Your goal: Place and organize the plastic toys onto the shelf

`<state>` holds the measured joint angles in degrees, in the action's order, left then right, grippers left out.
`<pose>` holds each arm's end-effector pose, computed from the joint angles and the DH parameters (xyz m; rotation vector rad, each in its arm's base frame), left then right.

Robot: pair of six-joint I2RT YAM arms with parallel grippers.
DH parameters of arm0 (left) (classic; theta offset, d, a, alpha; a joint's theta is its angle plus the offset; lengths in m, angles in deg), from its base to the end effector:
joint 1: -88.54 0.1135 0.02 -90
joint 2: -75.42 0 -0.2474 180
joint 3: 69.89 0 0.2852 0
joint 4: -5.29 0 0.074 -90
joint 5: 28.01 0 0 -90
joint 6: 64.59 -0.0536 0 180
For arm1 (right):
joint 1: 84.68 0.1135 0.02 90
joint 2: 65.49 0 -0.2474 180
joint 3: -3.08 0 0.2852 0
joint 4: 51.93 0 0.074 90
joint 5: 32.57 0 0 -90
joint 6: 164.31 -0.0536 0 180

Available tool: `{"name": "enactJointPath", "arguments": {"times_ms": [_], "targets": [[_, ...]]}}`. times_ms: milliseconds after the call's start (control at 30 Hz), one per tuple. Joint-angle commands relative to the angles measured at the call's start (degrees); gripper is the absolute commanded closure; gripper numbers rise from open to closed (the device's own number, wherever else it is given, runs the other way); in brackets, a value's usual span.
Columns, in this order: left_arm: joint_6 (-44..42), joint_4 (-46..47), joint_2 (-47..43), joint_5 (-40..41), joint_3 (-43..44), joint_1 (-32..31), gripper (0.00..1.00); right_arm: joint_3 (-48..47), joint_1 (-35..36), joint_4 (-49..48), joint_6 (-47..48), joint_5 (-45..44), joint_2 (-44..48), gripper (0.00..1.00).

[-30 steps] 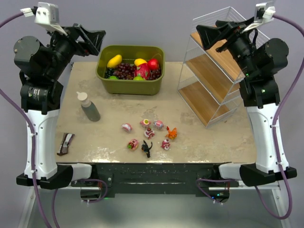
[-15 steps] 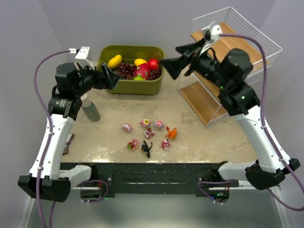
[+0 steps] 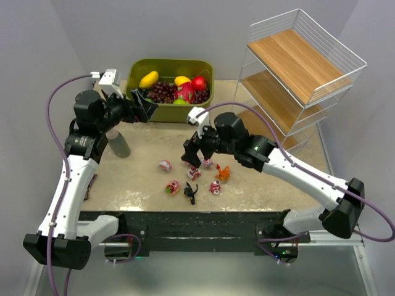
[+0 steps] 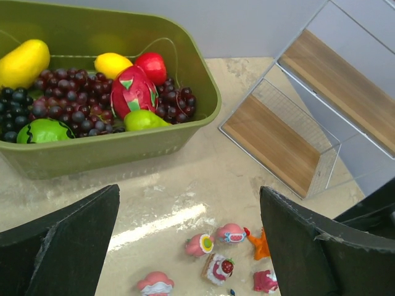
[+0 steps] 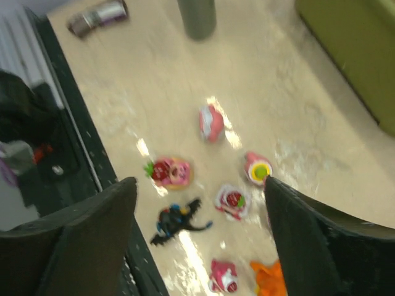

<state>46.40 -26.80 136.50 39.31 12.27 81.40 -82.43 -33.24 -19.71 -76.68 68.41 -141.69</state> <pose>0.2829 -0.0563 0.4090 0.0773 1.7999 -0.7018 0.2158 0.2871 0.3506 -0.9688 1.8082 0.7897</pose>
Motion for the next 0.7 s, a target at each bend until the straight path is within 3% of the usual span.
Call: {"name": "enactJointPath", "arguments": {"times_ms": [0, 167, 667], "targets": [[2.3, 2.5, -0.2, -2.3, -1.2, 0.3, 0.00, 4.0, 0.0, -0.6, 5.3, -2.5, -1.7, 0.23], [2.6, 3.2, 0.6, -3.0, -0.8, 0.3, 0.00, 6.4, 0.2, 1.4, 8.1, -3.9, -6.5, 0.39], [2.5, 3.2, 2.2, -2.9, -0.6, 0.3, 0.00, 10.3, 0.2, -1.8, 2.8, -21.8, -10.6, 0.41]]}}
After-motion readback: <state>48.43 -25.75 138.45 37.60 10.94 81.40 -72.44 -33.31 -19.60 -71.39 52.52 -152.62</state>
